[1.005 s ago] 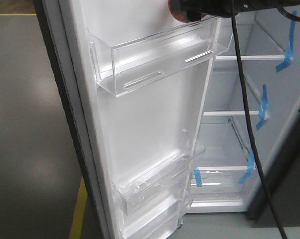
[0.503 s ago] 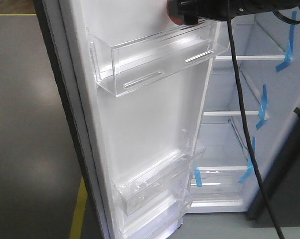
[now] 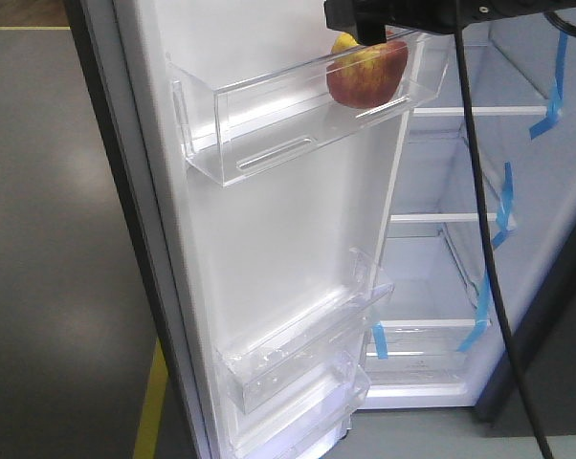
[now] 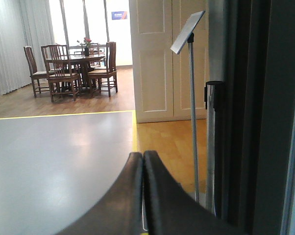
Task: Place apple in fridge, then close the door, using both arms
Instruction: 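Lower the apple into the top door bin and open the right gripper, then withdraw the open right gripper away from the door bin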
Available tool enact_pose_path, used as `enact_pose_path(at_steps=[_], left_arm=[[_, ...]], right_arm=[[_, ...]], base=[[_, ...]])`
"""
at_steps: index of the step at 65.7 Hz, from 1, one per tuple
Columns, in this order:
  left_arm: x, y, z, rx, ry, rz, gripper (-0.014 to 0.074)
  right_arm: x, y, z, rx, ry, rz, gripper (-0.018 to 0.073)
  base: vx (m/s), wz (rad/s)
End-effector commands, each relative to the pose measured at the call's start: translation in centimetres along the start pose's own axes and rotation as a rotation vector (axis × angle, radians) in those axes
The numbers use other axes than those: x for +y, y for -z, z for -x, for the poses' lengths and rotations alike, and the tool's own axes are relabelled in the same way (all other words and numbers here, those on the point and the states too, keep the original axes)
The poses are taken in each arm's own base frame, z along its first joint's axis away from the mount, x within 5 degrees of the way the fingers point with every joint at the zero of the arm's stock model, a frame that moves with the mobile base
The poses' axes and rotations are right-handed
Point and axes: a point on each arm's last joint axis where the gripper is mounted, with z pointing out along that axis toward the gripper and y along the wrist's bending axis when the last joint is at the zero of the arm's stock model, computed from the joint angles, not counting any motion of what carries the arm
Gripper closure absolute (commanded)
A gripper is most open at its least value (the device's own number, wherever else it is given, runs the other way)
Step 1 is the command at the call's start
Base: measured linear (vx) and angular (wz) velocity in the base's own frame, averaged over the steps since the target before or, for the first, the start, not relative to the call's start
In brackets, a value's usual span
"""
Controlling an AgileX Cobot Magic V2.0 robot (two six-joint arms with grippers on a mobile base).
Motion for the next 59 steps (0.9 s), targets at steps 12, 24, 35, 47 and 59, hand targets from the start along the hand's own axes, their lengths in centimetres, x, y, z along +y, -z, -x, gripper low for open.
enact_pose_path(at_steps=[12, 24, 35, 47, 59], left_arm=[[0.0, 0.1, -0.2, -0.057, 0.010, -0.008, 0.0602], [0.0, 0.1, -0.2, -0.057, 0.010, -0.008, 0.0602], [0.0, 0.1, -0.2, -0.057, 0.010, -0.008, 0.0602], [0.0, 0.1, -0.2, -0.057, 0.010, -0.008, 0.0602], [0.0, 0.1, -0.2, -0.057, 0.010, -0.008, 0.0602]], right_arm=[[0.8, 8.4, 1.9, -0.067, 0.014, 0.015, -0.0032], [1.4, 10.9, -0.2, 0.012, -0.005, 0.047, -0.0032], [1.7, 12.3, -3.5, 0.047, -0.012, 0.044, -0.0032], [2.0, 14.0, -7.3, 0.073, -0.014, 0.037, -0.0032], [2.3, 15.4, -11.1, 0.083, -0.019, 0.033, -0.0032]], base=[[0.00, 0.00], [0.00, 0.00], [0.00, 0.00], [0.00, 0.00], [0.00, 0.00]])
